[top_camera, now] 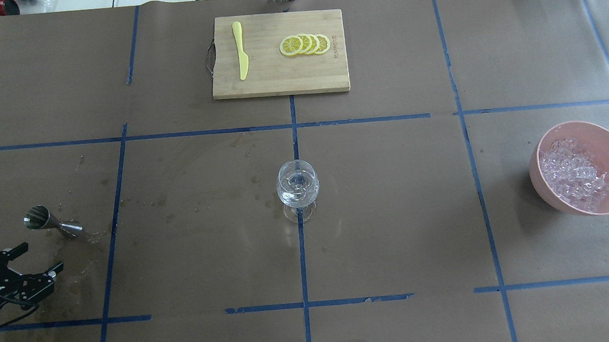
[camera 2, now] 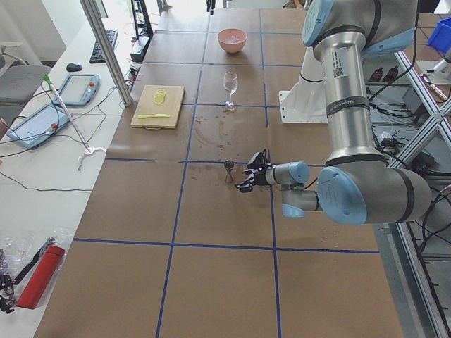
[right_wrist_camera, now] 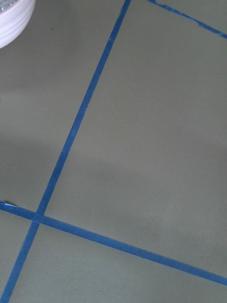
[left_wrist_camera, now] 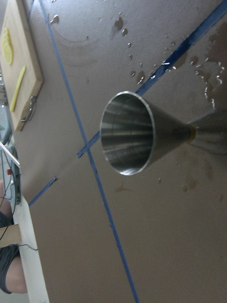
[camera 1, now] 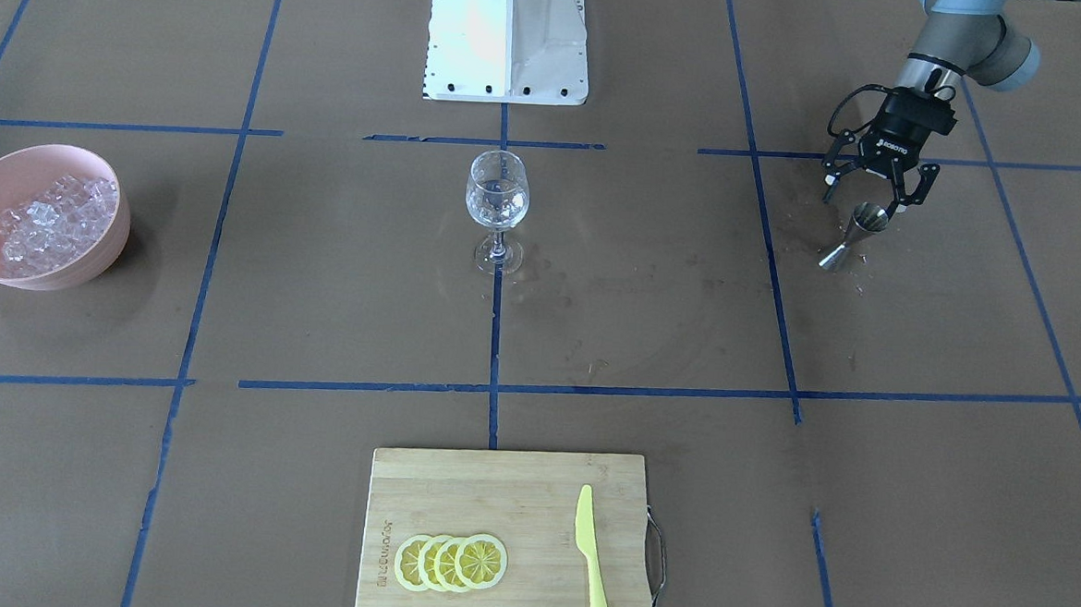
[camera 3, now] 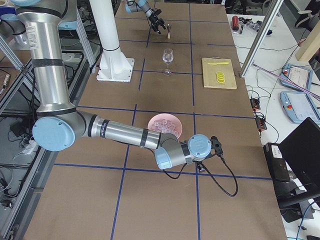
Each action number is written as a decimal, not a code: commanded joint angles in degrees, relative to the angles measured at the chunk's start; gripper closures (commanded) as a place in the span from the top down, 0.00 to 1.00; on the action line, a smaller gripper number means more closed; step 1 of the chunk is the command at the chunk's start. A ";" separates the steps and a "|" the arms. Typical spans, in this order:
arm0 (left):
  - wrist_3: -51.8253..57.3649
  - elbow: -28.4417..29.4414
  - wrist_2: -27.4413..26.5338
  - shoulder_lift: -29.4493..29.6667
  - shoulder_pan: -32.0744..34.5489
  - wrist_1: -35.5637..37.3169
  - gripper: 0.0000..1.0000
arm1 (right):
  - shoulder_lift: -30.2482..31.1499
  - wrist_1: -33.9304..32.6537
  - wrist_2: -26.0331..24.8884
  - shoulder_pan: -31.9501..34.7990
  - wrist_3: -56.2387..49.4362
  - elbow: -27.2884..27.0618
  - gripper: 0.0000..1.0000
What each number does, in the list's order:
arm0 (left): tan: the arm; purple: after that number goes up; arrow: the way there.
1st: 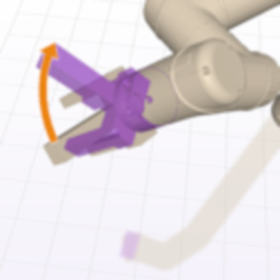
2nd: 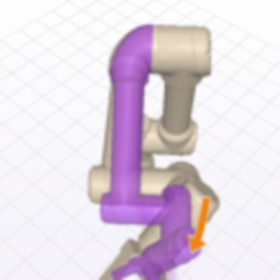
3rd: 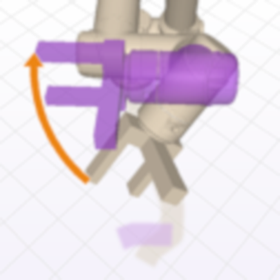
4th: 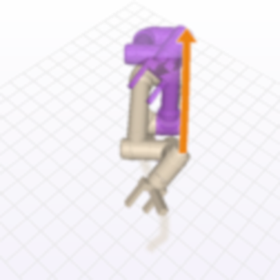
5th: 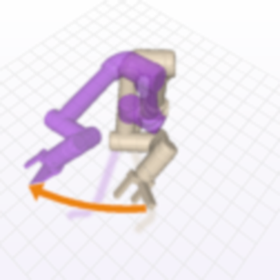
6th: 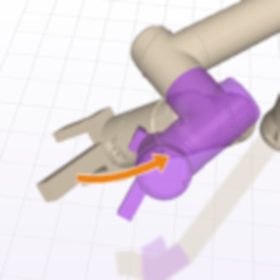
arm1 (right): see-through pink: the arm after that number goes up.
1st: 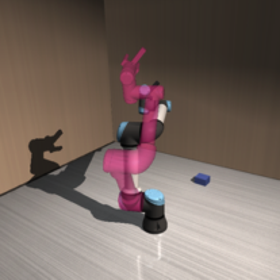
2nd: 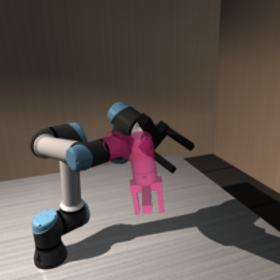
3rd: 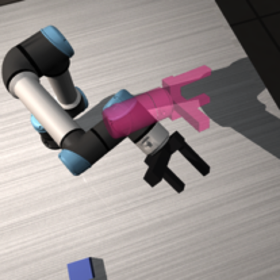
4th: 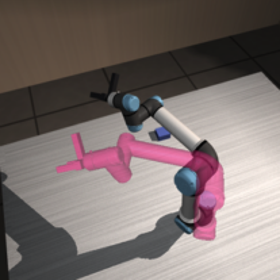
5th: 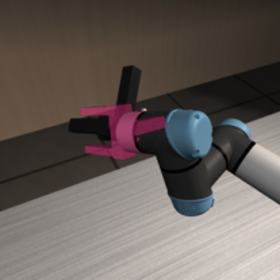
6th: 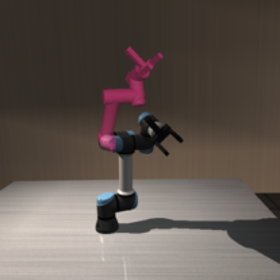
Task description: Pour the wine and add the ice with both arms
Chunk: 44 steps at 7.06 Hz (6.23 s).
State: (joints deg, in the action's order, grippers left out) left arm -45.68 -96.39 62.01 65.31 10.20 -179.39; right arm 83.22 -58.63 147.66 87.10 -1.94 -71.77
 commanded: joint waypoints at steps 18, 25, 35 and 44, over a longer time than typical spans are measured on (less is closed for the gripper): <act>-0.71 2.53 53.57 7.11 48.78 13.62 1.00 | 20.21 -4.82 -26.08 -33.57 56.08 -37.30 0.96; -4.25 2.18 51.99 7.03 48.78 13.45 1.00 | 19.88 -5.35 -27.33 -33.93 55.90 -37.91 0.13; -4.77 2.18 50.58 6.94 48.78 10.81 1.00 | -16.86 -31.41 -28.64 -40.28 80.77 -50.31 0.00; -6.35 2.70 50.58 6.85 48.78 9.14 1.00 | -34.88 -36.38 -44.38 -58.71 94.93 -42.93 0.00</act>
State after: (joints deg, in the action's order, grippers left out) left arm -52.00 -93.70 112.59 72.23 58.93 -170.19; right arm 48.40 -95.01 104.47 29.27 92.99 -114.88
